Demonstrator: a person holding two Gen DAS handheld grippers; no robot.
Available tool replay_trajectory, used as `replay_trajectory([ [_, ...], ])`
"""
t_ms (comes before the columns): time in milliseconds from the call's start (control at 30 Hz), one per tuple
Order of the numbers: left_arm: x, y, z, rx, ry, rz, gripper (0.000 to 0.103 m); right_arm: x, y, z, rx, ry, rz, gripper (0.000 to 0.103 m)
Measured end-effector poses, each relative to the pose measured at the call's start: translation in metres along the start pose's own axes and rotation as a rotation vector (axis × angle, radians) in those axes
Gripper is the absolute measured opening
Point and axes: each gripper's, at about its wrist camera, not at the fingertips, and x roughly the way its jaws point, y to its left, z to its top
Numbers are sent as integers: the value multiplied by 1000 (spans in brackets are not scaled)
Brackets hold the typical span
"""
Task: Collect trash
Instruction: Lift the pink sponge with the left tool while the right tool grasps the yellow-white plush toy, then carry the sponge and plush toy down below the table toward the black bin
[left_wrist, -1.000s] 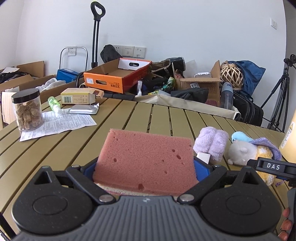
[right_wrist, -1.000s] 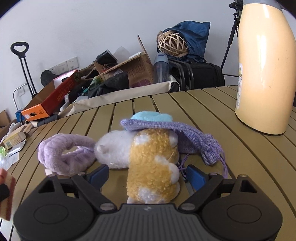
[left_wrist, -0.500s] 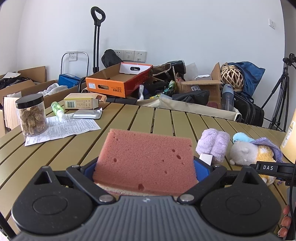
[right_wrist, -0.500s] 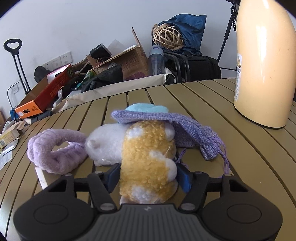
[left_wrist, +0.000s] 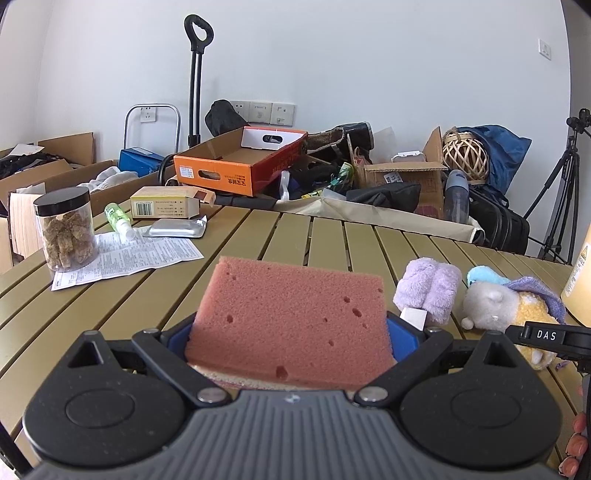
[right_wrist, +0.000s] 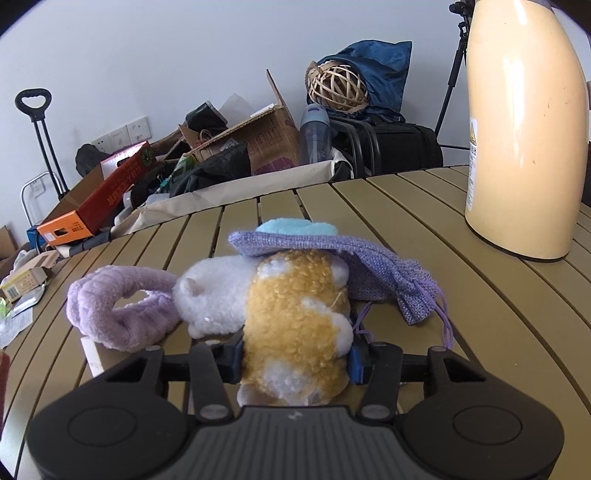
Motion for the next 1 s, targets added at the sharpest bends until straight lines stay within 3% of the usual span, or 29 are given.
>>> replay_trajectory([
  [433,-7,-1,2,-7,-22,-3,98,-29,-8,-2,22,-46,74,48],
  [567,-15,0,2,-19,-39,0,98,-49,-10,-5,21,-91,132,48],
  [1000,-60,5,-7,-24,-92,-20,99,-126,-5,-22,-62,-213,181,48],
])
